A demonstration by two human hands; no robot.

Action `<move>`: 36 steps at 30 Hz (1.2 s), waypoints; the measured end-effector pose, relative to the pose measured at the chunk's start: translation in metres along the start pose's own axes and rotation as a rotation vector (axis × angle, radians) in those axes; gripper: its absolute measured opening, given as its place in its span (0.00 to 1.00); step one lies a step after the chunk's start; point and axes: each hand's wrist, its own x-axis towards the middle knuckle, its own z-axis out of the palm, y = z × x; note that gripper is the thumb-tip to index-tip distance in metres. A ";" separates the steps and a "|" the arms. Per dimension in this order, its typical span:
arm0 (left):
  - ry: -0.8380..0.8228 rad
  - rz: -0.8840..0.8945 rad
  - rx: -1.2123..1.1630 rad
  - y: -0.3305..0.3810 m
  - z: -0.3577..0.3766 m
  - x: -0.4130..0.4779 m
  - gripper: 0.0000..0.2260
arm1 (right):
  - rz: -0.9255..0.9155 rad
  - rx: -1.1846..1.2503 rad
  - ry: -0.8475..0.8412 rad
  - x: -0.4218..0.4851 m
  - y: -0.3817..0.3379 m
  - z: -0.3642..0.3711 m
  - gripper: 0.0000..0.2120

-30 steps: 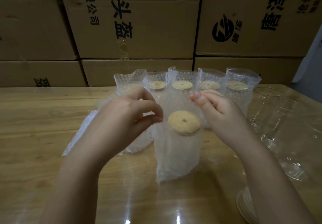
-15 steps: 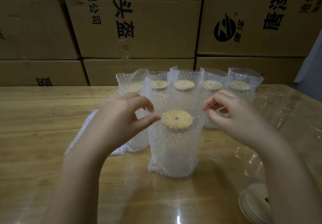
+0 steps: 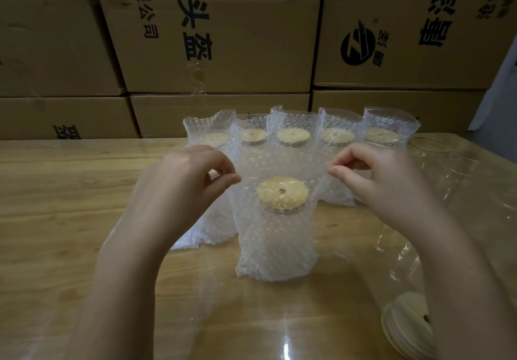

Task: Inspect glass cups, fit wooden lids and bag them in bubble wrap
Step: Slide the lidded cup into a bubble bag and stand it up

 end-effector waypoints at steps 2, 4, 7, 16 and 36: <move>0.008 -0.003 0.018 -0.001 0.001 0.000 0.04 | 0.004 0.016 0.001 0.000 0.000 0.001 0.03; 0.006 -0.004 0.028 -0.002 0.001 -0.001 0.04 | 0.017 0.058 -0.008 0.000 0.002 0.002 0.02; -0.035 -0.051 -0.064 -0.006 0.002 -0.001 0.09 | 0.118 0.219 -0.153 0.002 0.007 0.003 0.25; -0.481 -0.261 -0.341 -0.014 0.030 0.001 0.41 | 0.256 0.177 -0.723 0.000 0.020 0.042 0.66; 0.273 -0.528 -0.441 -0.067 0.022 -0.004 0.14 | 0.387 0.484 -0.342 0.006 0.034 0.072 0.59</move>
